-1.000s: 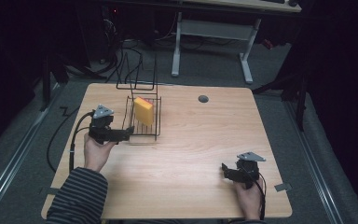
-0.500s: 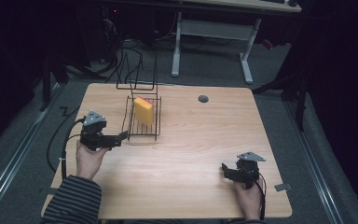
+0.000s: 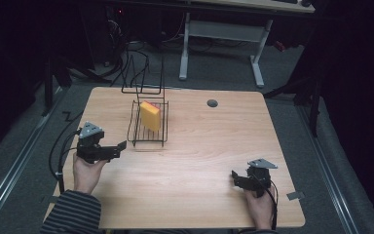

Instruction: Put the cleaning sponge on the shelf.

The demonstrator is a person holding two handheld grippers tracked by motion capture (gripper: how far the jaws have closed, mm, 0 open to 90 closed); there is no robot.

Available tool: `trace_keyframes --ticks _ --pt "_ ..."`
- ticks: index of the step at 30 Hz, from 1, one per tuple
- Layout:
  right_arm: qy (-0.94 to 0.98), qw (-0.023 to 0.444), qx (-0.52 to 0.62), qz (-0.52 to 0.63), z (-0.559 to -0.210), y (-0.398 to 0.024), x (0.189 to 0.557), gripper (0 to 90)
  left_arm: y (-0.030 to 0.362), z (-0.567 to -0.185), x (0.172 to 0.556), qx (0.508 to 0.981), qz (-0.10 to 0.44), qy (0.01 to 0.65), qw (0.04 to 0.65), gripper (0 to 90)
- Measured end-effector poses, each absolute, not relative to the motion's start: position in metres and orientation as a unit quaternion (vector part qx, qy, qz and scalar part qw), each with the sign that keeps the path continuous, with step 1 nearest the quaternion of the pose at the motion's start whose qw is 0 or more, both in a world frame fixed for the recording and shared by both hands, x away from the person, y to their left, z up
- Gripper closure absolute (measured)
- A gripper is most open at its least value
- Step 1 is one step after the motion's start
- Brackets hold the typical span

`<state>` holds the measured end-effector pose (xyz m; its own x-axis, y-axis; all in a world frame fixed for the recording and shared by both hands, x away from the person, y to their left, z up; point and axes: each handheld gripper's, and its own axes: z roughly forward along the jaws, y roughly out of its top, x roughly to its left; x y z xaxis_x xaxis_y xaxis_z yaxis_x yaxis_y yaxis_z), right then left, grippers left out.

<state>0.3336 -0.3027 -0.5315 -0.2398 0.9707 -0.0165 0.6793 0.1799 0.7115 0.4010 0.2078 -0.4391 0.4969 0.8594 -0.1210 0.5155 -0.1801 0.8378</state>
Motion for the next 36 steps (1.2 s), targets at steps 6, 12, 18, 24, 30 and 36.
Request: trace_keyframes --ticks 6,12,18,24,30,36 --pt "0.728 0.244 0.566 0.299 -0.531 -0.303 0.334 18.1 0.213 -0.445 0.395 0.741 0.19 0.465 0.445 7.3" --pt "0.728 0.242 0.568 0.298 -0.531 -0.302 0.333 18.1 0.22 -0.454 0.389 0.739 0.184 0.468 0.448 7.7" --pt "0.728 0.243 0.568 0.298 -0.531 -0.302 0.333 18.1 0.226 -0.46 0.385 0.736 0.18 0.475 0.449 7.9" --pt "0.729 0.243 0.567 0.298 -0.531 -0.303 0.334 18.2 0.228 -0.466 0.382 0.736 0.175 0.477 0.447 8.8" --pt "0.728 0.243 0.567 0.298 -0.531 -0.303 0.334 18.2 0.228 -0.476 0.38 0.738 0.172 0.484 0.438 10.3" --pt "0.728 0.243 0.567 0.298 -0.531 -0.303 0.334 18.2 0.23 -0.486 0.378 0.739 0.166 0.491 0.431 11.2"
